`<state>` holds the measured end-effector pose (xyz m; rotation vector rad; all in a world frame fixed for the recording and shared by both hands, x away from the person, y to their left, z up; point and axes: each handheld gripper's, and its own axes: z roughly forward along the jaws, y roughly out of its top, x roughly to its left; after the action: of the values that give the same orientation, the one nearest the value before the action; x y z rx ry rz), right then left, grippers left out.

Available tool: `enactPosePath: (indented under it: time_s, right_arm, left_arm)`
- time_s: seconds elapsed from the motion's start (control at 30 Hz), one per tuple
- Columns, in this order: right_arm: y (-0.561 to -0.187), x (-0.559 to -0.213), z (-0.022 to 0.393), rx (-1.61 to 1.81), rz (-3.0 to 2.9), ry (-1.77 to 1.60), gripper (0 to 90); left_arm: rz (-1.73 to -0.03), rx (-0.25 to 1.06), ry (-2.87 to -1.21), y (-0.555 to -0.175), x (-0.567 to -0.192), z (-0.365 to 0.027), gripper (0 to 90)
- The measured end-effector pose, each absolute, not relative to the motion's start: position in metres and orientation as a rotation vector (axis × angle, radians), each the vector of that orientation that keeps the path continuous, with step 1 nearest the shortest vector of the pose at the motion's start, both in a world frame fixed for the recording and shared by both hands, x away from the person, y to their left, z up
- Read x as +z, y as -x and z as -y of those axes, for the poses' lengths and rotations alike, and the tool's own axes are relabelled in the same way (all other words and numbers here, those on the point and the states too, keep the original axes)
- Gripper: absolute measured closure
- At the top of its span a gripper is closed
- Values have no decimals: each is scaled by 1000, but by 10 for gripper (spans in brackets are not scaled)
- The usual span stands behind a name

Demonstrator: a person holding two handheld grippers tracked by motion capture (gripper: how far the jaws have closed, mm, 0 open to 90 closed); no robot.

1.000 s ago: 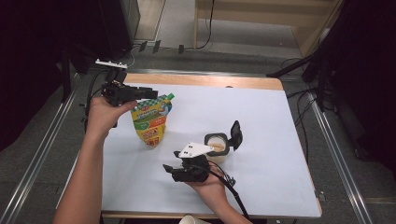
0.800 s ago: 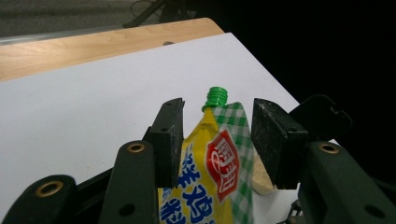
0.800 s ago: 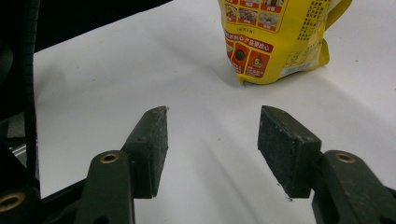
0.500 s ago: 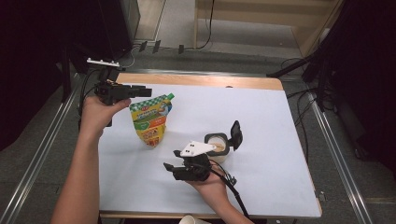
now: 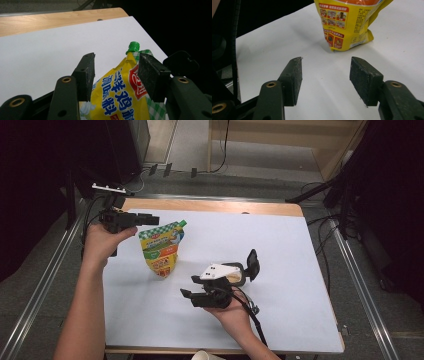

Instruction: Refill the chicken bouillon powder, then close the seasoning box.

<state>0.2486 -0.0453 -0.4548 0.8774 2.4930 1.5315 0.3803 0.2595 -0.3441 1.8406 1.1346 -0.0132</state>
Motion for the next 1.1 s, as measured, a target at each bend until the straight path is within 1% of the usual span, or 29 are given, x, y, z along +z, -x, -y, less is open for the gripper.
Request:
enactPosePath:
  time_s: [0.9, 1.1]
  right_arm:
    - [-264, -410, 100, 1531, -2415, -938, 448]
    - [-268, -402, 113, 1525, -2399, -961, 461]
  left_arm:
    - [-1154, -39, -1852, -382, -351, -259, 468]
    - [-1155, -43, -1852, -382, -352, -259, 468]
